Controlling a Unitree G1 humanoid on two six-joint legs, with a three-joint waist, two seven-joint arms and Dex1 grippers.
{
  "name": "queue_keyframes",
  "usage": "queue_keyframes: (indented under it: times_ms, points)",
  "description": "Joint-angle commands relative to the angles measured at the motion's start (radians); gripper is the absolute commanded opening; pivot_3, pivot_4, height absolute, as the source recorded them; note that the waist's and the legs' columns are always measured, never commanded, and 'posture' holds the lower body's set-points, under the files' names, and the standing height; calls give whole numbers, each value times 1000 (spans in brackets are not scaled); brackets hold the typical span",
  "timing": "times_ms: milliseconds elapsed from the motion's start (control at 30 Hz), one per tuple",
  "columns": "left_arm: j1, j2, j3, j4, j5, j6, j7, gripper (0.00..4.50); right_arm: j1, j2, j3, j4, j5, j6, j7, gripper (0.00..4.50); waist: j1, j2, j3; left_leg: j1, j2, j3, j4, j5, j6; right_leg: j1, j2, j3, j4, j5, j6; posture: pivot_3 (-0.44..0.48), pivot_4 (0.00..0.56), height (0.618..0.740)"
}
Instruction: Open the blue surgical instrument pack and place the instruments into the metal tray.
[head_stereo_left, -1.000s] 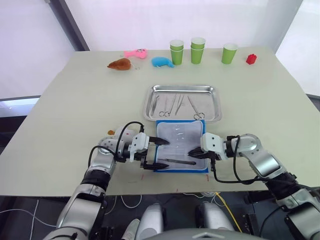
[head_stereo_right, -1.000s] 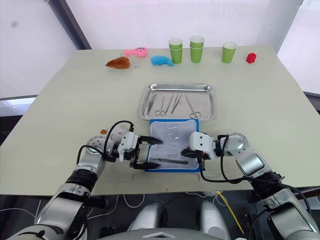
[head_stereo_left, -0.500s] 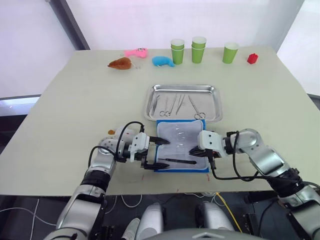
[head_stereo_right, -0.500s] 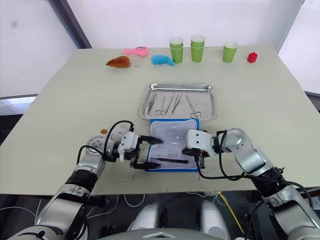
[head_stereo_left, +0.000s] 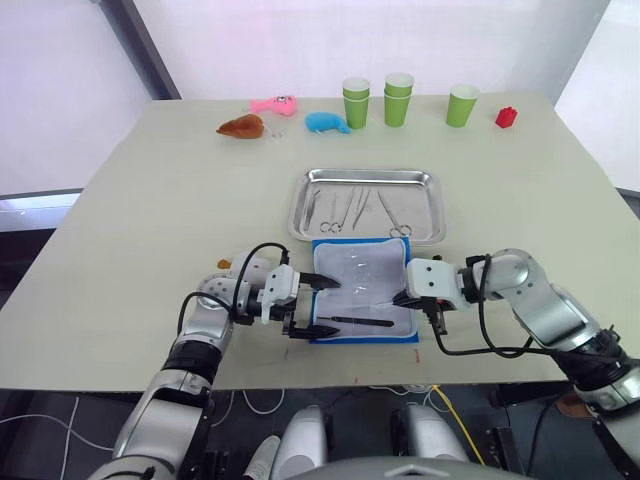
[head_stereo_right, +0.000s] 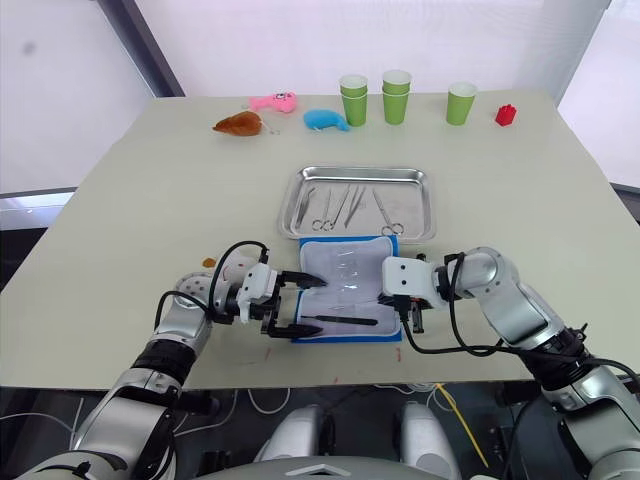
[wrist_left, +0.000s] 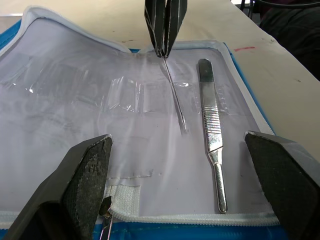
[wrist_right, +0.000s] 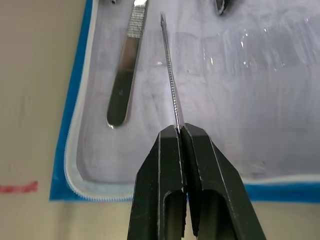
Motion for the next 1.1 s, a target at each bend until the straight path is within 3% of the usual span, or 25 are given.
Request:
queue_keyframes:
  times_ms: [33,433,1100]
  points:
    - [63,-17,-68,77,81,23,5,4500,-22,-22,-34,-25,0,-22,7,52,0,0,0,0,0,0,0,0,0,0,0,0,0,0,0,0,150,740]
    - [66,-16,-68,80,82,18,3,4500,25,-124,-82,-27,11,-87,33,52,1,-2,2,0,-1,-1,0,0,0,0,-1,0,0,0,0,0,150,740]
    - [63,-26,-71,97,88,5,0,4500,182,-288,-344,-61,201,-96,88,52,2,-1,3,-1,-4,-2,0,0,0,1,-2,0,-1,-1,2,0,150,740]
